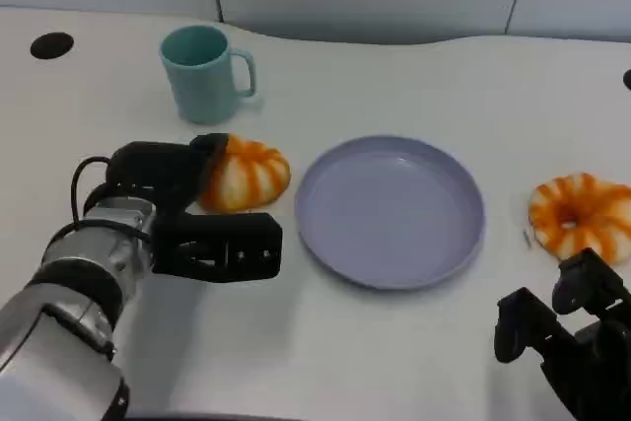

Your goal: Grasp the bread from the table and place it into the plate.

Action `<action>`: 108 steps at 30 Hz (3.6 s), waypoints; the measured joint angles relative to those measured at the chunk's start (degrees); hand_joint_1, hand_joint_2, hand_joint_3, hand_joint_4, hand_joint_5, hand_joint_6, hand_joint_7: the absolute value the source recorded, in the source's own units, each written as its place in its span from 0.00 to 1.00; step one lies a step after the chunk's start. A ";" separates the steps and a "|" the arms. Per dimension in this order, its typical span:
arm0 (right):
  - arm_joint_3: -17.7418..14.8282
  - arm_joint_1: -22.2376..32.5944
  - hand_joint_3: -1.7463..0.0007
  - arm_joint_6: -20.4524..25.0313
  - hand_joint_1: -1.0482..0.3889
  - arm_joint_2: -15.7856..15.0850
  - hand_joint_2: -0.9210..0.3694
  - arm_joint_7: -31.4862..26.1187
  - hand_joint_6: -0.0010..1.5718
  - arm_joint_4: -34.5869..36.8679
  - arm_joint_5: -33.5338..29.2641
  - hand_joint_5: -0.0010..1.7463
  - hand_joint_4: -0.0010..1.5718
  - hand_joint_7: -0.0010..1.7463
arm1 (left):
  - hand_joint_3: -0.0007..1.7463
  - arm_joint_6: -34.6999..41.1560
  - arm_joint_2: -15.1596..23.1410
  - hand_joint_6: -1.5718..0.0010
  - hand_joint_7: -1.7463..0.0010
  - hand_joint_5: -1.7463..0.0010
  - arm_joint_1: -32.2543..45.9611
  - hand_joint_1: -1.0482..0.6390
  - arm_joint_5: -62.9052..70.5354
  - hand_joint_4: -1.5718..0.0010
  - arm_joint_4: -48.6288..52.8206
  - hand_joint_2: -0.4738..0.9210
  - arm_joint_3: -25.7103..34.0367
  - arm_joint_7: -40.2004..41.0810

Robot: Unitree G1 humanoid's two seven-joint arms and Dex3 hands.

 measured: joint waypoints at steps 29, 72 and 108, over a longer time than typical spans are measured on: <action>-0.24 0.00 1.00 0.90 0.42 0.03 0.05 0.89 0.41 0.00 0.61 1.00 0.50 1.00 | 0.00 -3.74 0.30 0.54 1.00 0.99 -0.06 0.54 -1.17 0.51 -0.04 0.98 1.47 0.42; -0.21 -0.10 1.00 0.81 0.42 0.44 0.05 0.77 0.40 -0.01 0.06 1.00 0.49 1.00 | 0.00 -5.03 0.54 0.54 1.00 1.00 -0.05 0.52 3.57 0.52 0.04 0.98 -4.74 4.28; -0.26 -0.15 1.00 0.40 0.41 0.50 0.04 1.08 0.40 -0.01 0.01 1.00 0.49 1.00 | 0.03 -5.19 0.57 0.37 0.98 0.97 -0.06 0.57 -0.17 0.41 0.14 1.00 -0.94 -0.93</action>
